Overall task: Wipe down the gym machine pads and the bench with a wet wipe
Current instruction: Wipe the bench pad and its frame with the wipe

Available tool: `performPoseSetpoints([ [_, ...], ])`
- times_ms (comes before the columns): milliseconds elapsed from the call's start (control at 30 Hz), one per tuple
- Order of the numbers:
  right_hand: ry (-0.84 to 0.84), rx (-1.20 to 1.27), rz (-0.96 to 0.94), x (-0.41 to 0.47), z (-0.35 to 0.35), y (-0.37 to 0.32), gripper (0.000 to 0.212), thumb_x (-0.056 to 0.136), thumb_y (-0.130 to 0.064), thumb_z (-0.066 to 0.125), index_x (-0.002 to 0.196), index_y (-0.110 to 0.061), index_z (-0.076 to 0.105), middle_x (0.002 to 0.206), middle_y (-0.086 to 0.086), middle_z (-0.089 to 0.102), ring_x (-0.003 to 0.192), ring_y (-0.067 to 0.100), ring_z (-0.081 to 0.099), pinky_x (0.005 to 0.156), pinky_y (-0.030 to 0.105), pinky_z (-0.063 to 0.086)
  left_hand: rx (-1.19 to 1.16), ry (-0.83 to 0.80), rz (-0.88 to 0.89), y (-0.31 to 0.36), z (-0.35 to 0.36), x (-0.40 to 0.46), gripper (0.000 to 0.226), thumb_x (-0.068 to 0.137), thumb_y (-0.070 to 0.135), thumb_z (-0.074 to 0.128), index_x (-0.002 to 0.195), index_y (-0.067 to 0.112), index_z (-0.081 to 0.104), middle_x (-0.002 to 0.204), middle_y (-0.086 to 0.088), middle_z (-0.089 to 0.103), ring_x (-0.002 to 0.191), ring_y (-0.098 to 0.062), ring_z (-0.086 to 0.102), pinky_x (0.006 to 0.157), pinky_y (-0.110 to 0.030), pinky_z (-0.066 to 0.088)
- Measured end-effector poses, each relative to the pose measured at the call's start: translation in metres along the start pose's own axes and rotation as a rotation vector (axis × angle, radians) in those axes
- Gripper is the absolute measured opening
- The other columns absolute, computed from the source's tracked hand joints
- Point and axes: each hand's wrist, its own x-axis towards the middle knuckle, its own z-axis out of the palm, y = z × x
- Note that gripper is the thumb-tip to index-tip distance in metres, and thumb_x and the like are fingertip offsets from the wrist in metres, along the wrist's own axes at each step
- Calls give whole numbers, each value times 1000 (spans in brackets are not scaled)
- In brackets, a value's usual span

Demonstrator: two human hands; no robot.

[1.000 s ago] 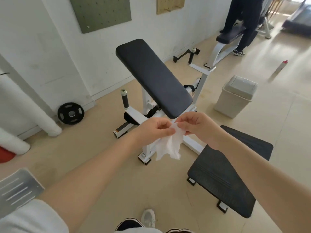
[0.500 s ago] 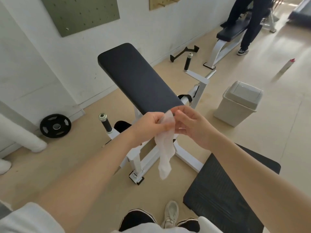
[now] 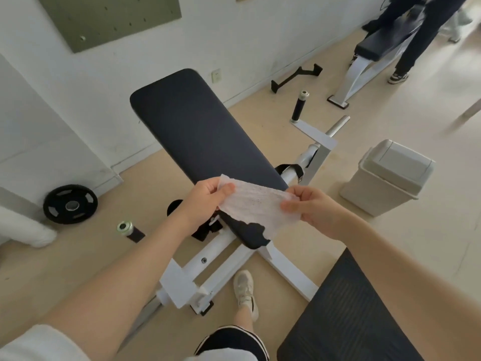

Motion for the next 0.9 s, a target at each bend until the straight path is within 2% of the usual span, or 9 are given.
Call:
performPoseSetpoints([
  [133,530,-143,84,62,-12,-18,8,87,-19,61,81,-15,57,81,4,57,74,21,54,65,30,46,24,58,-10,0,3,70,33,94,35,48,86,7,64,96,-21,64,88,-31,62,79,-36,48],
  [233,673,-197,92,100,-9,-42,9,89,-20,52,92,-12,55,85,5,55,67,16,49,52,23,37,-51,18,-26,7,13,110,28,97,31,44,93,15,67,97,-11,69,95,-17,64,87,-30,51],
  [367,543,-411,-17,136,-3,-60,22,93,-30,48,110,-19,57,96,1,60,82,16,55,60,20,39,-269,5,-98,23,17,144,32,100,25,36,113,13,62,108,-5,68,102,-13,64,91,-25,51],
  [467,239,-359,-13,157,-4,-64,35,93,-42,44,124,-28,51,114,-7,59,106,13,55,88,28,46,-466,-13,-120,26,5,162,36,98,37,37,118,18,60,112,-5,68,105,-14,64,92,-26,49],
  [533,46,-316,-17,170,-9,-70,36,92,-38,45,127,-31,51,121,-6,60,112,11,56,98,33,44,-448,-35,-70,25,-6,174,42,91,45,48,118,15,60,110,-9,68,105,-20,64,91,-30,50],
  [600,64,-312,-125,181,-17,-81,26,93,-25,47,113,-24,62,107,-3,66,98,9,62,89,26,50,-429,-34,-39,21,-15,185,41,87,40,58,118,13,61,106,-12,68,101,-25,65,91,-35,51],
  [700,374,-437,-304,209,-41,-94,18,88,-18,57,104,-27,59,98,-10,60,86,8,56,75,20,46,-518,73,-93,16,-27,201,29,92,19,56,120,15,61,109,-15,66,102,-30,63,92,-40,50],
  [800,55,-291,-103,244,-63,-100,31,84,-19,65,113,-24,54,109,-11,60,102,7,57,91,24,44,-523,145,-102,16,-36,221,28,96,23,47,121,16,59,116,-10,65,109,-25,62,94,-41,50],
  [900,-222,-329,14,281,-77,-109,3,87,-11,61,86,-13,60,81,-6,64,72,-3,61,74,14,46,-431,277,-121,21,-44,245,22,95,27,48,113,25,61,110,-2,67,106,-21,63,93,-40,51],
])
